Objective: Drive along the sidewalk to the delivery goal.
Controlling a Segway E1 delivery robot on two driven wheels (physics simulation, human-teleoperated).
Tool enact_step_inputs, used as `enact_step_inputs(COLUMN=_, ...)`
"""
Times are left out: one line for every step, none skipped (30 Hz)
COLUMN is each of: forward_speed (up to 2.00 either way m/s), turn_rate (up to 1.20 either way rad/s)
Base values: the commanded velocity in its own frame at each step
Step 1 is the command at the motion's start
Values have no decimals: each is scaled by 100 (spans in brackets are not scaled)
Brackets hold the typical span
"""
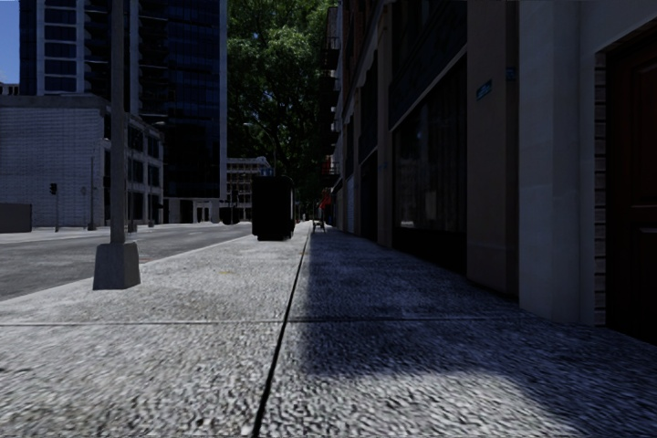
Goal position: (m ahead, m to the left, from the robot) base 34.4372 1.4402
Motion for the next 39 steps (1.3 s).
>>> enact_step_inputs(forward_speed=200, turn_rate=0)
enact_step_inputs(forward_speed=200, turn_rate=0)
enact_step_inputs(forward_speed=200, turn_rate=0)
enact_step_inputs(forward_speed=200, turn_rate=0)
enact_step_inputs(forward_speed=200, turn_rate=0)
enact_step_inputs(forward_speed=200, turn_rate=0)
enact_step_inputs(forward_speed=200, turn_rate=0)
enact_step_inputs(forward_speed=200, turn_rate=0)
enact_step_inputs(forward_speed=200, turn_rate=0)
enact_step_inputs(forward_speed=200, turn_rate=0)
enact_step_inputs(forward_speed=200, turn_rate=0)
enact_step_inputs(forward_speed=200, turn_rate=0)
enact_step_inputs(forward_speed=200, turn_rate=0)
enact_step_inputs(forward_speed=200, turn_rate=0)
enact_step_inputs(forward_speed=200, turn_rate=0)
enact_step_inputs(forward_speed=200, turn_rate=0)
enact_step_inputs(forward_speed=200, turn_rate=0)
enact_step_inputs(forward_speed=200, turn_rate=0)
enact_step_inputs(forward_speed=200, turn_rate=0)
enact_step_inputs(forward_speed=200, turn_rate=0)
enact_step_inputs(forward_speed=200, turn_rate=23)
enact_step_inputs(forward_speed=200, turn_rate=32)
enact_step_inputs(forward_speed=200, turn_rate=29)
enact_step_inputs(forward_speed=200, turn_rate=29)
enact_step_inputs(forward_speed=200, turn_rate=9)
enact_step_inputs(forward_speed=200, turn_rate=0)
enact_step_inputs(forward_speed=200, turn_rate=0)
enact_step_inputs(forward_speed=200, turn_rate=0)
enact_step_inputs(forward_speed=200, turn_rate=0)
enact_step_inputs(forward_speed=200, turn_rate=0)
enact_step_inputs(forward_speed=200, turn_rate=0)
enact_step_inputs(forward_speed=200, turn_rate=0)
enact_step_inputs(forward_speed=200, turn_rate=0)
enact_step_inputs(forward_speed=200, turn_rate=0)
enact_step_inputs(forward_speed=200, turn_rate=0)
enact_step_inputs(forward_speed=200, turn_rate=0)
enact_step_inputs(forward_speed=200, turn_rate=0)
enact_step_inputs(forward_speed=200, turn_rate=0)
enact_step_inputs(forward_speed=200, turn_rate=0)
